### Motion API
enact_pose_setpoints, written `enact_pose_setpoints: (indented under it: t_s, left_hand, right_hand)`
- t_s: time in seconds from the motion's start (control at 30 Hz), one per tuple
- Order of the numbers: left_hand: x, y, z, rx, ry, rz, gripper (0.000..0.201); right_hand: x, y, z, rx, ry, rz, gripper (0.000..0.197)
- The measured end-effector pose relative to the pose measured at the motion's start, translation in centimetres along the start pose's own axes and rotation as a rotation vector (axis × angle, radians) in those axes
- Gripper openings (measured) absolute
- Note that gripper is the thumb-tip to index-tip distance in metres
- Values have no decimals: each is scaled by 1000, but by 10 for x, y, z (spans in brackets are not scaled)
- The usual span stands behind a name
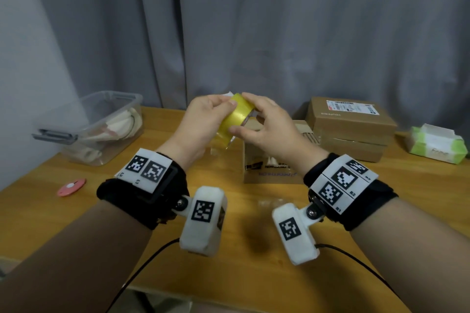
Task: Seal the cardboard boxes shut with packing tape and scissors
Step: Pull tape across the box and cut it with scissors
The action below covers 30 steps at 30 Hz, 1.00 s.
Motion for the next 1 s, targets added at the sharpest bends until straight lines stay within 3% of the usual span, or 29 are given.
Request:
enact_pose_setpoints:
  t_s: [0.27, 0.37, 0.43, 0.53, 0.6, 0.7, 0.8, 0.9, 0.97, 1.0]
  left_hand:
    - [8, -6, -37, -184, -7, -30, 12]
    - [1, -3, -42, -112, 18, -122, 9]
    - [-5, 1, -41, -15, 3, -226, 22]
    - [-3, 10, -44, 9, -37, -403, 37]
    - [1, 15, -45, 5, -57, -499, 39]
    - [0, 15, -42, 39, -68, -591, 41]
    - [-14, 9, -30, 89, -114, -622, 43]
    - [-30, -10, -22, 274, -72, -282, 45]
    - [-25, -30, -23, 431, 124, 116, 36]
    - [-18, -34, -24, 428, 266, 269, 37]
  right_hand:
    - [-7, -16, -39, 40, 152, 326, 64]
    - [-1, -24, -52, 176, 225, 403, 55]
    - [8, -22, -60, 217, 335, 412, 54]
    - [27, 4, -71, 14, 662, 507, 66]
    - [30, 15, -70, -63, 748, 568, 54]
    - [26, 15, -61, 52, 736, 658, 9]
    - [22, 10, -53, 171, 618, 547, 14]
    - [11, -7, -36, 242, 366, 225, 14]
    - [0, -14, -21, 175, 316, 175, 16]
    - [-6, -15, -15, 122, 326, 196, 15]
Point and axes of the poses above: each hand's wrist, its own z-axis towards the middle knuckle, its own y-axis out of the palm, x = y × z, the point moved 6 cm from there along z, towards the middle knuckle, and after that the axes turned 12 degrees about x, right-handed, at the moved point
